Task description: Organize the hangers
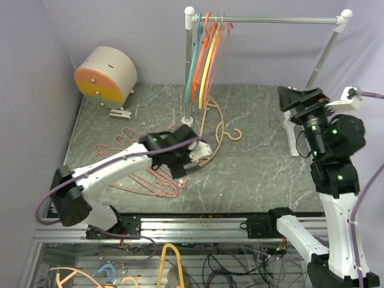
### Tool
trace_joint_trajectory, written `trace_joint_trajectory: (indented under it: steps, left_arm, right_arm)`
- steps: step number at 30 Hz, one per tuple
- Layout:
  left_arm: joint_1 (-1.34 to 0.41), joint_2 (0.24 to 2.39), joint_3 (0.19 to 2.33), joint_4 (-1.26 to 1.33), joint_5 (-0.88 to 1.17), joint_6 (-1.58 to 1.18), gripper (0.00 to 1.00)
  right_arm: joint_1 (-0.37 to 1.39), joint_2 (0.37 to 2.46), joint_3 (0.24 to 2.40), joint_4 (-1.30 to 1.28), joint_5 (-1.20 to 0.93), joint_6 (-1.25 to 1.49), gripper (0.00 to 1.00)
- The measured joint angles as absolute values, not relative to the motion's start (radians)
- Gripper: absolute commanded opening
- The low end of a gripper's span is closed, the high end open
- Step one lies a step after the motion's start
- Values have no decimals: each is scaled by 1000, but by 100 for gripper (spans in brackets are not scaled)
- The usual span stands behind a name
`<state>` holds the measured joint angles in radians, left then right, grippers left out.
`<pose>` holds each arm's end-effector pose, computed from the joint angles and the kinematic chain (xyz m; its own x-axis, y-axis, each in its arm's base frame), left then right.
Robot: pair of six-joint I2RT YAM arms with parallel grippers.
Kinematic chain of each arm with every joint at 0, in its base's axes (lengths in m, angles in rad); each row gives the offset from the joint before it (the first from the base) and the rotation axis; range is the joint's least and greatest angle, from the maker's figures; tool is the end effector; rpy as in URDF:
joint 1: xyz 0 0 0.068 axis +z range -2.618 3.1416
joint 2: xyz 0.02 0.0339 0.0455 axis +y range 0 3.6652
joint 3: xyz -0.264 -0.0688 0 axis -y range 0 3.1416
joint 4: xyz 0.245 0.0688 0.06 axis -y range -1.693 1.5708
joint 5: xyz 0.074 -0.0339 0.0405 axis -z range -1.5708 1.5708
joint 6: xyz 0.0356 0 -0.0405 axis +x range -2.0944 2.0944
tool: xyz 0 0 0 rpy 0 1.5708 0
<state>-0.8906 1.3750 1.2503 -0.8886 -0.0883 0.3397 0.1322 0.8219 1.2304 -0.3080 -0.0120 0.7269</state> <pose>0.1767 -0.2135 0.3086 -0.2550 0.8429 -0.4739 0.8803 0.4051 0.2468 0.1489 0.0202 0.4702 -0.0211 0.6675 -0.7443 -0.1734 0.7307 0.6603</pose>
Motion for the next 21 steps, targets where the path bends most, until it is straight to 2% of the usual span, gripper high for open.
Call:
trace_joint_trajectory:
  steps: [5,8,12,21]
  left_arm:
    - [-1099,1540,1251,-800,-204,332,99]
    - [-1156,1601,1253,-734,-239,332,99]
    - [-1146,1713,1326,-665,-265,316,99]
    - [-1089,2035,1667,-583,-243,243,99]
  right_arm:
    - [132,778,1357,-411,120,649,85]
    - [132,757,1371,-457,159,624,85]
    - [132,748,1372,-515,185,605,85]
    - [132,715,1367,-586,215,588,85]
